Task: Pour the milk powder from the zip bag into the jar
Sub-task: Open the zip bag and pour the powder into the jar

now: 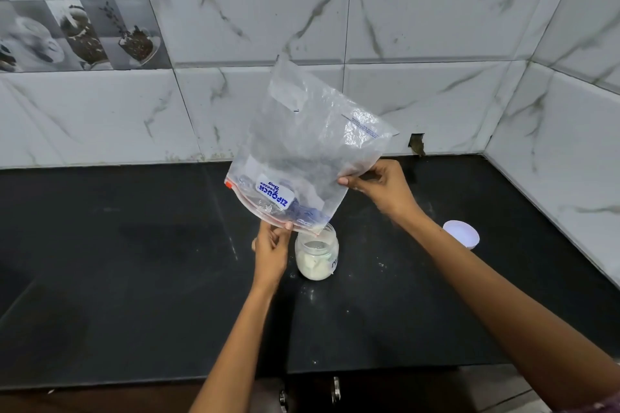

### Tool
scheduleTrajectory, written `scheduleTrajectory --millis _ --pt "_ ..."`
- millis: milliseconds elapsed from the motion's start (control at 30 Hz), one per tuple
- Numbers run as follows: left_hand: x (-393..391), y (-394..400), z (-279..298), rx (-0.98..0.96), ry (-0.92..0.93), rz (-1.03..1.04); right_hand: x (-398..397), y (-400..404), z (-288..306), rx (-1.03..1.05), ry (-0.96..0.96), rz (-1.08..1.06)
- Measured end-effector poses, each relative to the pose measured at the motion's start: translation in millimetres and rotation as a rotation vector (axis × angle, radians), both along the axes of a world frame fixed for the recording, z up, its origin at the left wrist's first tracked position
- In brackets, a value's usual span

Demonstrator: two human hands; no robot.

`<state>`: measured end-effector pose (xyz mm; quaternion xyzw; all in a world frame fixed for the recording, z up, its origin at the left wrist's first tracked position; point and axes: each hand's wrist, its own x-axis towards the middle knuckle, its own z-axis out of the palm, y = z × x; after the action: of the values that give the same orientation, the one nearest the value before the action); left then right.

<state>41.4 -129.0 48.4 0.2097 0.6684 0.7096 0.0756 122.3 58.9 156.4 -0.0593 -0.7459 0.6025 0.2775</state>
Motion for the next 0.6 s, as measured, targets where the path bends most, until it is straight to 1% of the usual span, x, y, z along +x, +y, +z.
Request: scheduleTrajectory --millis 100,200,300,367,433,533,600 --pt "0 2 -6 -0.162 0.113 0.063 -1 0 -6 0.018 -0.026 -0.005" --pt "4 5 -11 -0.223 0.147 0.11 -3 -1 -11 0.021 -0.031 -0.024" --pt "8 4 -14 -0.19 0.117 0.128 -5 2 -13 0.116 -0.056 -0.044" --pt "9 3 -14 -0.156 0.041 0.18 -7 8 -13 0.085 -0.049 -0.117" --pt "11 3 -13 -0.128 -0.045 0.204 -8 10 -15 0.05 -0.069 -0.136" --pt "14 0 -10 -0.034 -0.1 0.172 -7 6 -27 -0.005 -0.168 -0.076" --pt "17 0 -9 0.016 -0.129 0.149 -4 4 -36 0.008 -0.276 -0.045"
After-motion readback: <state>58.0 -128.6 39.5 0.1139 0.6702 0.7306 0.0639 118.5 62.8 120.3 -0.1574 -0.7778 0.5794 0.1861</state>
